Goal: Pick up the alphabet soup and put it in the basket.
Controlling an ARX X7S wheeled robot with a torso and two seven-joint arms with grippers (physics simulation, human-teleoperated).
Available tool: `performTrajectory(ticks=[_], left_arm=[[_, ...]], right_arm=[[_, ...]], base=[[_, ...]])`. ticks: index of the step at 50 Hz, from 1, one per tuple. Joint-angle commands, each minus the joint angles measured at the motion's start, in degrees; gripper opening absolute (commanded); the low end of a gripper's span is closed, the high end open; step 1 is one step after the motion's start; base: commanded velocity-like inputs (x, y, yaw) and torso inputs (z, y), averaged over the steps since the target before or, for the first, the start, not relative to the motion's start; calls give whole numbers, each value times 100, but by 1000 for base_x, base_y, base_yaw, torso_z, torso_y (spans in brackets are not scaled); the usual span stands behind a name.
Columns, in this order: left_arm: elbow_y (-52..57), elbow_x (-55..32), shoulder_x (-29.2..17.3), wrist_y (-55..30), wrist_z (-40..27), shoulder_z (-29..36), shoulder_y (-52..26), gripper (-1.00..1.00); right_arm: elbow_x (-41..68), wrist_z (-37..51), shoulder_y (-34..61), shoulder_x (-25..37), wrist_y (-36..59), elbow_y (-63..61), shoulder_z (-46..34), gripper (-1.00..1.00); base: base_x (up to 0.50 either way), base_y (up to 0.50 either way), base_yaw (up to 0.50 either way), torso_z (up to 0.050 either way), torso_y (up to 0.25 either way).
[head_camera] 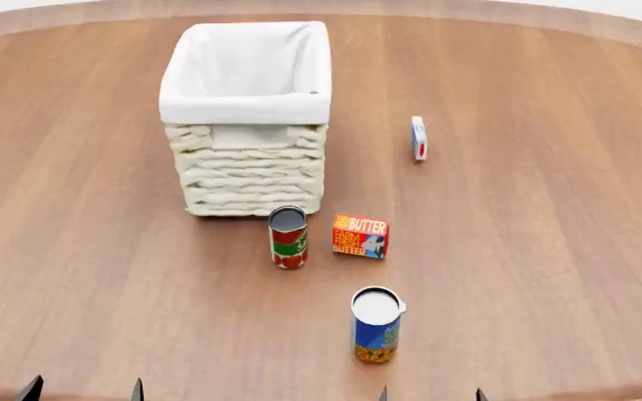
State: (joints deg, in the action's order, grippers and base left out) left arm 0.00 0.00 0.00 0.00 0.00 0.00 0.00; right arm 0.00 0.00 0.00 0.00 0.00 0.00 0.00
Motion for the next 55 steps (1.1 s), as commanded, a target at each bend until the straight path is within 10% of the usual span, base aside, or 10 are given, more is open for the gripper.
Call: performTrajectory(ticks=[1,29,55], left_arm=[[-108,-298,-297,87,-351,357,-40,100],[4298,-37,-727,-1415,-884,683,1119,100],[4368,-19,-898,-1466,-1079,829,1110,100]], right_arm=[[410,607,45,500,-82,73,-615,100],[904,877,-865,1120,1299,-4014,-571,100],[1139,918,-835,1279,1176,-3857,-687,100]], base=[[0,0,0,0,0],[0,0,0,0,0],[239,0,0,0,0]])
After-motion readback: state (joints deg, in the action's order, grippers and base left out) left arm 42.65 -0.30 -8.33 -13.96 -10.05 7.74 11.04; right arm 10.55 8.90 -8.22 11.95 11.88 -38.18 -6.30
